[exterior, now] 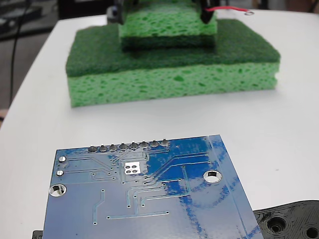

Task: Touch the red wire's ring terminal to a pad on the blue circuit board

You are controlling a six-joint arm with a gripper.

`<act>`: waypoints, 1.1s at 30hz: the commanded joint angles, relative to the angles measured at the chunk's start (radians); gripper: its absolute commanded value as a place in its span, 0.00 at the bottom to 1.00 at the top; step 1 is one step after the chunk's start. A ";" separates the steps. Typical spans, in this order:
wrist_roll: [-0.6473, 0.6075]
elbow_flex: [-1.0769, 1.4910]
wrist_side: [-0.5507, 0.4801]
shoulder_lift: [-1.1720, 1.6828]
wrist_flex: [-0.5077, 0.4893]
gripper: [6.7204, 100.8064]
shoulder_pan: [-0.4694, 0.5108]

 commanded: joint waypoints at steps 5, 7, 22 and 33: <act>-0.002 -0.005 0.006 0.002 -0.002 0.99 -0.005; -0.003 -0.005 0.006 0.002 -0.002 0.99 -0.009; 0.003 -0.005 0.028 0.002 -0.002 0.99 -0.025; 0.003 -0.005 0.028 0.002 -0.002 0.99 -0.025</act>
